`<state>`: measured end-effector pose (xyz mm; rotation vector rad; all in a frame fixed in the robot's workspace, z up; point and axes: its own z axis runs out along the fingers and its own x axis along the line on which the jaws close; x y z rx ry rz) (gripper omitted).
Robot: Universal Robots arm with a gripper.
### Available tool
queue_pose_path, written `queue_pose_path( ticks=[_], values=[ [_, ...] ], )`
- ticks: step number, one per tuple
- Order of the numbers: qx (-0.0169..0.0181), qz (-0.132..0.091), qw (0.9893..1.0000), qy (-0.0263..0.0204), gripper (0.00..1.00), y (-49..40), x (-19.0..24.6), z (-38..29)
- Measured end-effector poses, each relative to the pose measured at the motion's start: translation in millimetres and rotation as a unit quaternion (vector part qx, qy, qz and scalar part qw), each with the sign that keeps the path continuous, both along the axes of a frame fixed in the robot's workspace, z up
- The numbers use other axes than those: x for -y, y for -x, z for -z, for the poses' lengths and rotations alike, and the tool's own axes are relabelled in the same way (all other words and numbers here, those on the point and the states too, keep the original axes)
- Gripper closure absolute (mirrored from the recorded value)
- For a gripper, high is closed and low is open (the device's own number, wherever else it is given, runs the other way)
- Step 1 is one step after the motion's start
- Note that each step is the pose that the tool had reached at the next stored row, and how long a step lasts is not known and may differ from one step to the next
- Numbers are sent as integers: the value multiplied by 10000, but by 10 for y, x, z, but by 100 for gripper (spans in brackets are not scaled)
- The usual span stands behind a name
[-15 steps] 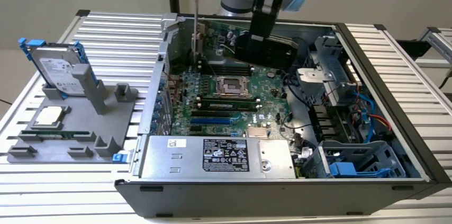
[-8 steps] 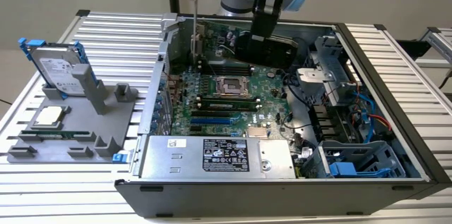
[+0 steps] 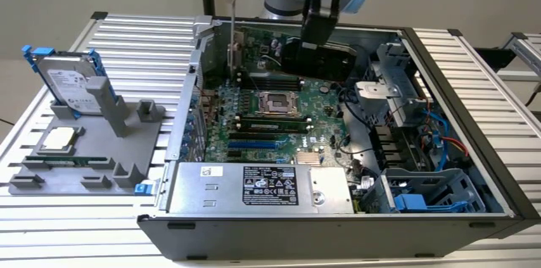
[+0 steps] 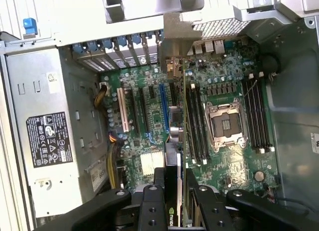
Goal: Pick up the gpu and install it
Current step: 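Insert the gpu into the slot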
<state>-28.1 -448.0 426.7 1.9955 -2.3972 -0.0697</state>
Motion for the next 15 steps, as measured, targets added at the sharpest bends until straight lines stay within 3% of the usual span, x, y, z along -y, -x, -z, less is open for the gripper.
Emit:
queue_pose_path(
  ticks=[15],
  values=[
    [-1, -438, 9990, 0, 100, -1, 0, -1]
  ],
)
